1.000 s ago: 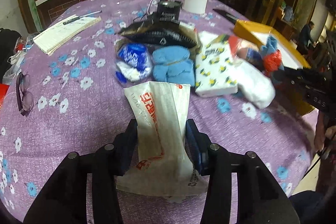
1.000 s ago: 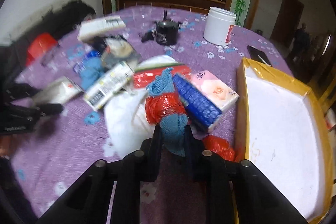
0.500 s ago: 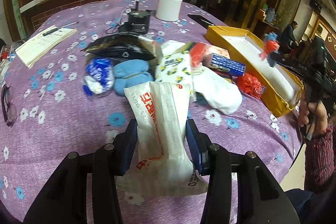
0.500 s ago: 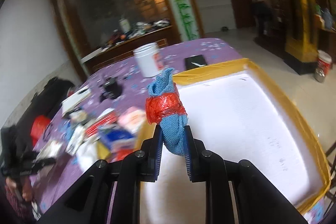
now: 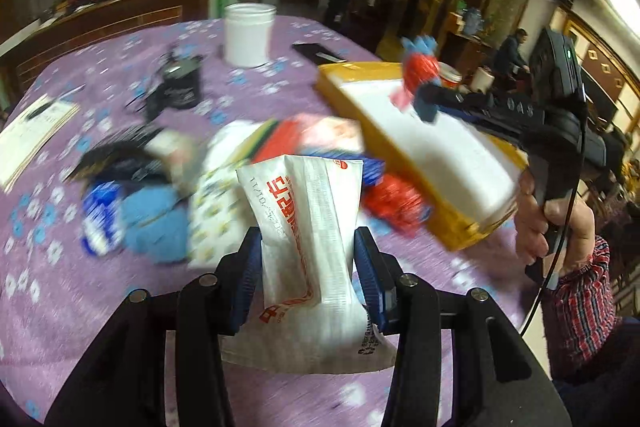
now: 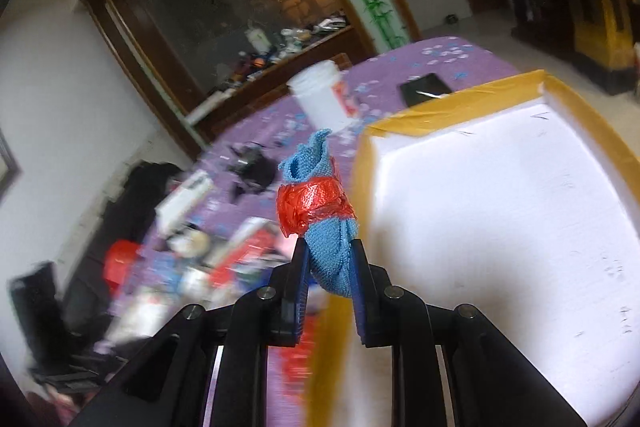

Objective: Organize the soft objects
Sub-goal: 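Lower the blue sock into the tray with the right gripper while the left gripper drops the paper bag there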

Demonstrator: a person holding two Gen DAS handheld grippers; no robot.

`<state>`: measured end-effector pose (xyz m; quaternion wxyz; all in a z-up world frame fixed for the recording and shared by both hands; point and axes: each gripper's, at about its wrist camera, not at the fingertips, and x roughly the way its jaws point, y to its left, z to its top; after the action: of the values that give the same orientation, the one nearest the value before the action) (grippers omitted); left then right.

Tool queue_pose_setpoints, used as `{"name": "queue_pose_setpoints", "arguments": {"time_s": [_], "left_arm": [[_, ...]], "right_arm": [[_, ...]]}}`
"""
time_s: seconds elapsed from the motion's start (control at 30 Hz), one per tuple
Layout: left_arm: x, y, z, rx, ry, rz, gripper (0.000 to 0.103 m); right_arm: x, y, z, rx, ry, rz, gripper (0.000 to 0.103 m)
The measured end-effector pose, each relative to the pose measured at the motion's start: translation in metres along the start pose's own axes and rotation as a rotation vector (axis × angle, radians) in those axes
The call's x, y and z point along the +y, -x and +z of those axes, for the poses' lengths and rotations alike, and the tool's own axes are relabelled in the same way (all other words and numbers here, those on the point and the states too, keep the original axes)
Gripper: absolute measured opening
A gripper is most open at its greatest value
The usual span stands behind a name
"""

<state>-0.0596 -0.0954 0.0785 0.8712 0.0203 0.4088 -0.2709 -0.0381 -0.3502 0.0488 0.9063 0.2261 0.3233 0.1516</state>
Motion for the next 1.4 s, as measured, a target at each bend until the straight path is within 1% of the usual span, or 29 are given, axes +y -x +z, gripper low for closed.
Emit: {"name": "queue_pose_setpoints", "arguments": {"time_s": [0.1, 0.13, 0.2, 0.27, 0.3, 0.33, 0.4, 0.47, 0.57, 0.63, 0.73, 0.83, 0.9, 0.93, 1.03, 1.1, 1.23, 1.4], "left_arm": [[-0.020, -0.012, 0.020, -0.010, -0.019, -0.025, 0.044], [-0.024, -0.016, 0.026, -0.011, -0.017, -0.036, 0.044], [-0.038, -0.031, 0.046, -0.010, -0.002, -0.068, 0.044], [-0.052, -0.041, 0.063, -0.025, -0.010, -0.079, 0.044], [-0.061, -0.049, 0.075, -0.038, -0.022, -0.077, 0.044], [-0.066, -0.053, 0.081, -0.040, -0.026, -0.077, 0.044], [-0.079, -0.071, 0.101, -0.038, -0.028, -0.099, 0.044], [-0.087, -0.086, 0.111, -0.033, -0.032, -0.089, 0.044], [-0.094, -0.115, 0.128, -0.030, -0.002, -0.080, 0.044], [-0.094, -0.127, 0.132, -0.019, 0.029, -0.085, 0.044], [-0.092, -0.152, 0.141, -0.001, 0.063, -0.063, 0.044], [-0.087, -0.172, 0.146, 0.026, 0.081, -0.036, 0.044], [-0.080, -0.182, 0.144, 0.058, 0.107, -0.049, 0.044], [-0.079, -0.184, 0.142, 0.070, 0.113, -0.058, 0.044], [-0.078, -0.188, 0.139, 0.078, 0.116, -0.045, 0.044], [-0.079, -0.188, 0.137, 0.086, 0.114, -0.049, 0.044], [-0.084, -0.191, 0.136, 0.091, 0.097, -0.025, 0.044], [-0.083, -0.195, 0.137, 0.107, 0.107, -0.023, 0.044]], "right_arm": [[0.010, 0.016, 0.015, -0.058, 0.016, -0.006, 0.019], [0.009, 0.019, 0.025, -0.086, 0.019, -0.020, 0.019], [0.003, 0.020, 0.043, -0.125, 0.002, -0.046, 0.020], [-0.008, 0.012, 0.061, -0.138, -0.009, -0.078, 0.020], [-0.014, 0.006, 0.068, -0.138, -0.023, -0.107, 0.020], [-0.027, -0.003, 0.076, -0.126, -0.063, -0.140, 0.020], [-0.042, -0.011, 0.084, -0.104, -0.110, -0.133, 0.020], [-0.060, -0.018, 0.088, -0.082, -0.144, -0.164, 0.020], [-0.084, -0.020, 0.088, -0.048, -0.216, -0.141, 0.020], [-0.094, -0.023, 0.086, -0.028, -0.240, -0.150, 0.020], [-0.102, -0.032, 0.084, -0.004, -0.274, -0.163, 0.020], [-0.109, -0.032, 0.080, 0.002, -0.294, -0.198, 0.020], [-0.111, -0.036, 0.080, 0.007, -0.301, -0.238, 0.020], [-0.112, -0.038, 0.080, 0.013, -0.307, -0.240, 0.020], [-0.117, -0.040, 0.075, 0.042, -0.322, -0.243, 0.020], [-0.117, -0.045, 0.073, 0.060, -0.324, -0.238, 0.020], [-0.119, -0.046, 0.071, 0.072, -0.323, -0.243, 0.021], [-0.120, -0.049, 0.069, 0.090, -0.334, -0.247, 0.023]]}}
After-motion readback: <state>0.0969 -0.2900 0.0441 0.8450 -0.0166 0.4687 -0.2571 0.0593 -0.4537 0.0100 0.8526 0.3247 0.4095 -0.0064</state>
